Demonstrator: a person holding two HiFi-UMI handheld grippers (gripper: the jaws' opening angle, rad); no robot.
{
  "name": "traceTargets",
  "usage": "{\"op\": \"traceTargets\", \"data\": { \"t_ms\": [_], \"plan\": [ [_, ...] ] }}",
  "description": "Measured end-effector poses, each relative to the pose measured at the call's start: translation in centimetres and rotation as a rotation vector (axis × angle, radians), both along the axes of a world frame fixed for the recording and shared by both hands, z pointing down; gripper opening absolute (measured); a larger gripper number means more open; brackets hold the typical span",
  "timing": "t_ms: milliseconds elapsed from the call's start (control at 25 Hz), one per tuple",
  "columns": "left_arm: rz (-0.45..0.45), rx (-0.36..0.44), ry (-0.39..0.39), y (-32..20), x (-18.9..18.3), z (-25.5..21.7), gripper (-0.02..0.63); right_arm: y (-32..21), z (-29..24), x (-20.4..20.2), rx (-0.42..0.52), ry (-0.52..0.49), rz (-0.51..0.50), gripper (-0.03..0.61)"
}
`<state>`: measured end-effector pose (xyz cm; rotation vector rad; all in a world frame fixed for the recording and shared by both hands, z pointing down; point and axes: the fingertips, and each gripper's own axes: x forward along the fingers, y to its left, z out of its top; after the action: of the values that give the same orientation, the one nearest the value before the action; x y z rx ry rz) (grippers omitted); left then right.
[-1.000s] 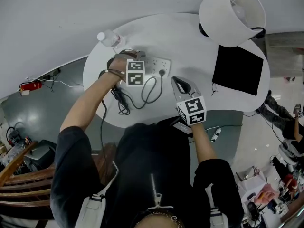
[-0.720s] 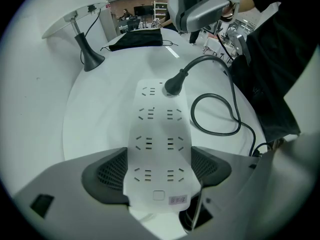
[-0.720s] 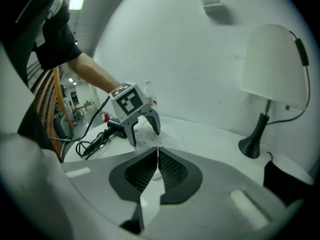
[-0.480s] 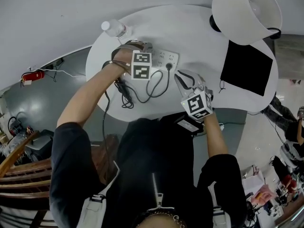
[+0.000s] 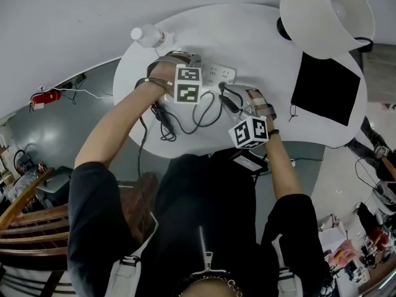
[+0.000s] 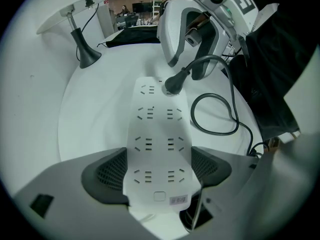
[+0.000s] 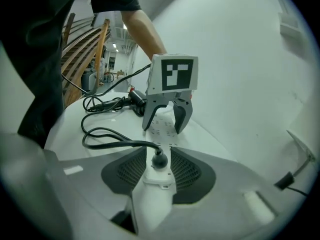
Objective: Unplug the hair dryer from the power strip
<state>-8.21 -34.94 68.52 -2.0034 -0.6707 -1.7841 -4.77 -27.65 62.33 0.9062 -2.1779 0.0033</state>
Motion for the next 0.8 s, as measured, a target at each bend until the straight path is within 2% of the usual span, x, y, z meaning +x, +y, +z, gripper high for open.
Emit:
{"op": "traceTargets", "data": {
  "t_ms": [120, 240, 520, 800],
  "plan": [
    [-0.001, 0.001, 0.002, 0.0, 0.0, 0.0, 0.385, -0.9, 0.2, -0.4, 0.003, -0.006, 0.002, 0.121],
    [-0.001, 0.004, 0.001, 0.0, 0.0, 0.0, 0.385, -1.3, 0.3, -0.7, -0.002, -0.014, 0.003, 0.058],
    [0.003, 0.005, 0.001, 0.0, 0.1, 0.0, 0.384, -2.2, -0.3, 0.0, -0.095, -0.164, 0.103, 0.054],
    [0.003, 0.004, -0.002, 0.1, 0.1, 0.1, 0.385, -2.3, -0.4, 0.1, -0.116, -0.188, 0.124, 0.052]
  ]
}}
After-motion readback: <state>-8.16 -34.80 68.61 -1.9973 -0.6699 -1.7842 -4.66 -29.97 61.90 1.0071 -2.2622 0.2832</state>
